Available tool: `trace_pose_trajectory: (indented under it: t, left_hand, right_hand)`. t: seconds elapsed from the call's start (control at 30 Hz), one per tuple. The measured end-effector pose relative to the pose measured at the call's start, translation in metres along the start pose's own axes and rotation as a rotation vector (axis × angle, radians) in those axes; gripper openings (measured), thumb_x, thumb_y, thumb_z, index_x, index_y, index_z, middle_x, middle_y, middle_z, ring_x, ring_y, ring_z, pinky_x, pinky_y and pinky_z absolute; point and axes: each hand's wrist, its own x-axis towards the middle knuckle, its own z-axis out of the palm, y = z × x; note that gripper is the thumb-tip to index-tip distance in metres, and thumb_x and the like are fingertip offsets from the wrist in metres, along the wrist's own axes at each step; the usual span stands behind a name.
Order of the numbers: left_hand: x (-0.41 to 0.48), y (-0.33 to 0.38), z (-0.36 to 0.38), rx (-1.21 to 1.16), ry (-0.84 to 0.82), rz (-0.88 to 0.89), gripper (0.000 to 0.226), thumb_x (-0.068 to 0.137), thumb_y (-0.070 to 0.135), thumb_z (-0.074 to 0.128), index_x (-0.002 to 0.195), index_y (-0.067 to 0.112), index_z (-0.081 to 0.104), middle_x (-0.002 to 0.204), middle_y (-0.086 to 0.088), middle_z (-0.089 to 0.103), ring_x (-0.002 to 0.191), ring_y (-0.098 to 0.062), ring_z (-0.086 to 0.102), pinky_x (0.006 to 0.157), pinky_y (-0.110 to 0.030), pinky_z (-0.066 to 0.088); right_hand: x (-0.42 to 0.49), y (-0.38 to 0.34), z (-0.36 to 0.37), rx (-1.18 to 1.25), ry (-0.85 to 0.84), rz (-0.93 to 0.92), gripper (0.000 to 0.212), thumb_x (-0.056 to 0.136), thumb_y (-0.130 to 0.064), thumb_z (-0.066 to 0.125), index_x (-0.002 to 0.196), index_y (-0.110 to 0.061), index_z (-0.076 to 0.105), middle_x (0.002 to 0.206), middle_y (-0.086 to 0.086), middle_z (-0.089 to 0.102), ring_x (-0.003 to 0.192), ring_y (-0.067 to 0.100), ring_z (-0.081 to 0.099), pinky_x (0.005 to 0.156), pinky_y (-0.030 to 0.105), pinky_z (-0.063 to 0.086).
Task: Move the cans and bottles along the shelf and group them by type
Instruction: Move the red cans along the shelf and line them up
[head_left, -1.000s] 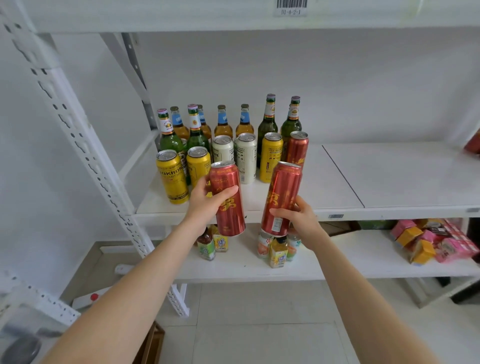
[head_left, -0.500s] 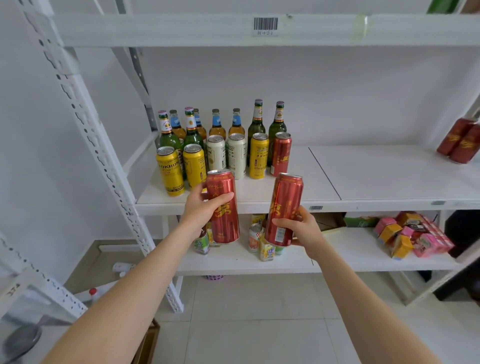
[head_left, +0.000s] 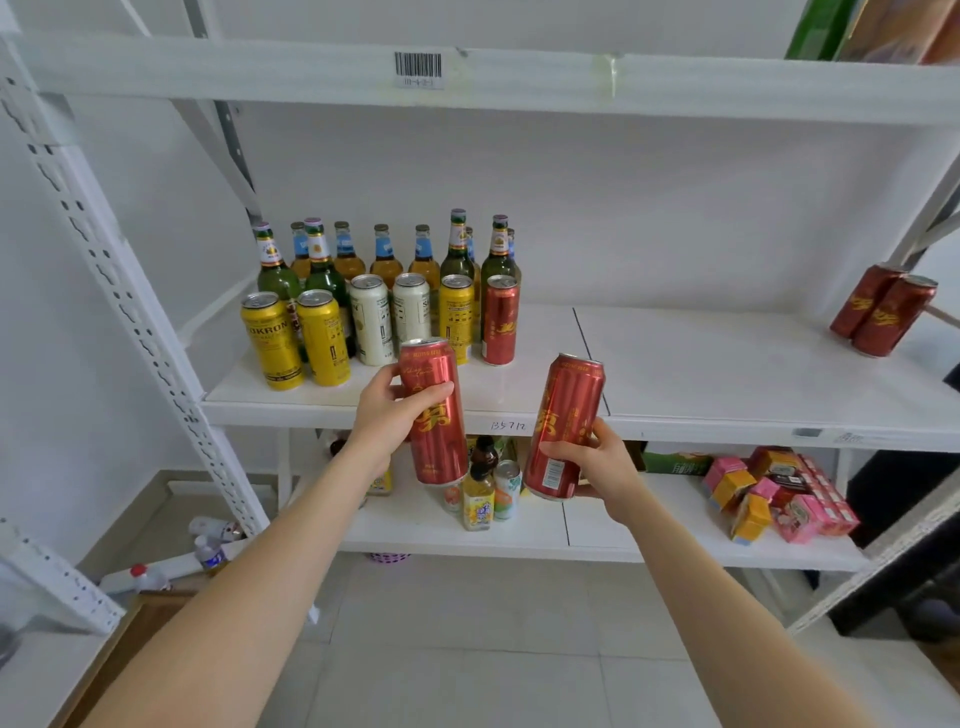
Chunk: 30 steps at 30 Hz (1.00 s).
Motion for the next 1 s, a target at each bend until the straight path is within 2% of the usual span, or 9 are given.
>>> trace_pose_trajectory:
  t: [0.1, 0.2, 0.3, 0.47, 0.57, 0.67, 0.83, 1.0]
  left_hand:
    - [-0.01, -0.001, 0.033, -0.012, 0.017, -0.008, 0.049, 0.065, 0.038, 0.088, 0.105, 0.037, 0.058, 0.104, 0.003, 0.071, 0.093, -0.012, 0.069, 0.065, -0.03, 0.051]
    - [-0.016, -0.007, 0.065, -0.006, 0.02, -0.017, 0.052, 0.065, 0.039, 0.089, 0.107, 0.036, 0.058, 0.107, 0.002, 0.071, 0.096, -0.015, 0.068, 0.074, -0.035, 0.055]
    - [-0.015, -0.011, 0.096, 0.002, 0.021, -0.028, 0.052, 0.064, 0.038, 0.089, 0.107, 0.036, 0.058, 0.106, 0.002, 0.071, 0.096, -0.014, 0.068, 0.071, -0.034, 0.054]
    - [-0.004, -0.009, 0.147, 0.032, -0.017, -0.034, 0.06, 0.058, 0.044, 0.089, 0.11, 0.033, 0.06, 0.109, 0.0, 0.07, 0.099, -0.017, 0.068, 0.079, -0.037, 0.055]
    - [0.007, -0.008, 0.181, 0.055, -0.042, -0.025, 0.065, 0.054, 0.048, 0.088, 0.112, 0.034, 0.06, 0.109, 0.002, 0.07, 0.099, -0.015, 0.068, 0.075, -0.033, 0.054]
    - [0.024, -0.01, 0.217, 0.075, -0.071, -0.023, 0.066, 0.062, 0.043, 0.088, 0.119, 0.035, 0.058, 0.112, 0.003, 0.069, 0.101, -0.016, 0.067, 0.076, -0.036, 0.055]
    - [0.057, -0.009, 0.287, 0.111, -0.084, -0.016, 0.067, 0.068, 0.038, 0.087, 0.125, 0.029, 0.052, 0.121, -0.001, 0.065, 0.108, -0.022, 0.064, 0.092, -0.05, 0.054]
    - [0.068, -0.004, 0.368, 0.129, -0.101, -0.003, 0.064, 0.07, 0.036, 0.086, 0.123, 0.031, 0.05, 0.121, 0.0, 0.063, 0.111, -0.022, 0.061, 0.093, -0.047, 0.053]
  right_hand:
    - [0.0, 0.002, -0.032, 0.009, 0.004, 0.003, 0.054, 0.07, -0.017, 0.085, 0.114, -0.027, 0.056, 0.107, 0.001, 0.068, 0.096, 0.023, 0.068, 0.071, 0.042, 0.059]
    - [0.0, 0.006, -0.061, 0.015, 0.0, -0.002, 0.049, 0.071, -0.017, 0.085, 0.109, -0.029, 0.056, 0.107, 0.0, 0.068, 0.096, 0.022, 0.067, 0.07, 0.04, 0.057]
    - [0.003, 0.01, -0.089, 0.012, 0.013, 0.005, 0.051, 0.071, -0.017, 0.085, 0.113, -0.026, 0.056, 0.107, 0.0, 0.068, 0.097, 0.022, 0.066, 0.074, 0.042, 0.057]
    - [0.02, 0.013, -0.132, 0.057, 0.037, 0.036, 0.049, 0.071, -0.016, 0.085, 0.109, -0.029, 0.057, 0.106, -0.001, 0.068, 0.095, 0.02, 0.066, 0.068, 0.037, 0.056]
    - [0.036, 0.013, -0.159, 0.085, 0.051, 0.042, 0.047, 0.071, -0.017, 0.085, 0.104, -0.033, 0.055, 0.105, -0.003, 0.068, 0.092, 0.017, 0.066, 0.062, 0.032, 0.054]
    - [0.057, 0.011, -0.19, 0.077, 0.052, 0.033, 0.047, 0.072, -0.017, 0.084, 0.103, -0.034, 0.054, 0.105, -0.004, 0.067, 0.091, 0.016, 0.066, 0.06, 0.03, 0.053]
    - [0.095, 0.01, -0.252, 0.059, 0.066, -0.003, 0.056, 0.073, -0.017, 0.084, 0.119, -0.024, 0.054, 0.109, -0.001, 0.068, 0.096, 0.021, 0.067, 0.07, 0.037, 0.057]
    - [0.12, 0.011, -0.324, 0.074, 0.07, -0.023, 0.055, 0.073, -0.015, 0.084, 0.119, -0.023, 0.055, 0.109, 0.001, 0.069, 0.097, 0.024, 0.067, 0.079, 0.045, 0.058]
